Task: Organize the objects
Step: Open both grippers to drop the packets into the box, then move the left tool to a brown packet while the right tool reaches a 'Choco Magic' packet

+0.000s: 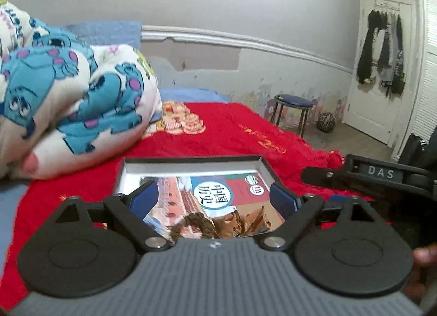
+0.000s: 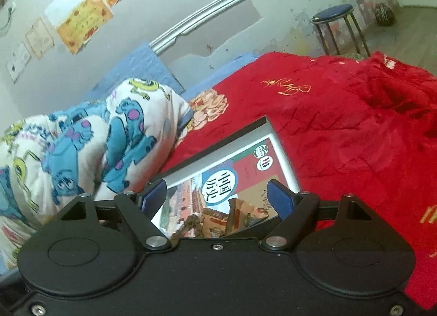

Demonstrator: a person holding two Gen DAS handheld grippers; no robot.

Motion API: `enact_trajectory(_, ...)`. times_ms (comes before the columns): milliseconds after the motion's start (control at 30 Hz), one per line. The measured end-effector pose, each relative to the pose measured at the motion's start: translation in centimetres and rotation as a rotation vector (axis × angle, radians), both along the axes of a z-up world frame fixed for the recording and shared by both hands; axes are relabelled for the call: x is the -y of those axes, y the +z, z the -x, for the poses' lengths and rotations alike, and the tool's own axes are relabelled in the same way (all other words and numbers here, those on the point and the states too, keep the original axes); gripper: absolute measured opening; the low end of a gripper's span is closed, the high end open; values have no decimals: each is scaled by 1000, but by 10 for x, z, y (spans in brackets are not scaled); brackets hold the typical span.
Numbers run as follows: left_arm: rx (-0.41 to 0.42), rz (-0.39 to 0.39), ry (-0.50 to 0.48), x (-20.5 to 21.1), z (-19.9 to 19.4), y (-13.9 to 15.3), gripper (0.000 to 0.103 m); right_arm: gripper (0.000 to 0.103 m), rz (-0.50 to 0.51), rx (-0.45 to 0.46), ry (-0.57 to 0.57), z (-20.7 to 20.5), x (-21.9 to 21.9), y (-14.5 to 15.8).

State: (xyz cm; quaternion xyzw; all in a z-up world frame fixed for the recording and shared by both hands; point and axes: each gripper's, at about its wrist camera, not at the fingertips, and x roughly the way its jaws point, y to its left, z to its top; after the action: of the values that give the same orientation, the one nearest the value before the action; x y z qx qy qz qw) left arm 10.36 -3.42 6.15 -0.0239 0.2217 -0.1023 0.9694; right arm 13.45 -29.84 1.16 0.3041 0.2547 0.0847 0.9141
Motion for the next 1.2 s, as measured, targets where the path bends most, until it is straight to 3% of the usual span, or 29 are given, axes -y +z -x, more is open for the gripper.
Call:
enact_trajectory(100, 2, 4, 1, -14, 11, 4, 94, 80, -42, 7, -16, 11, 11, 2)
enact_trajectory(267, -48, -8, 18, -27, 16, -21, 94, 78, -28, -23, -36, 21, 10, -3)
enact_trajectory(533, -317, 164, 73, -48, -16, -66, 89, 69, 9, -172, -51, 11, -13, -42)
enact_trajectory(700, -394, 84, 133, -40, -32, -87, 86, 59, 36, -272, -83, 0, -16, -65)
enact_trajectory(833, -425, 25, 153, -33, -40, -100, 86, 58, 44, -310, -70, -7, -19, -76)
enact_trajectory(1000, -428, -109, 187, -21, -42, -109, 84, 58, 41, -344, -27, -13, -29, -84)
enact_trajectory(1200, -440, -101, 191, -21, -44, -110, 77, 58, 73, -351, -16, -18, -39, -86)
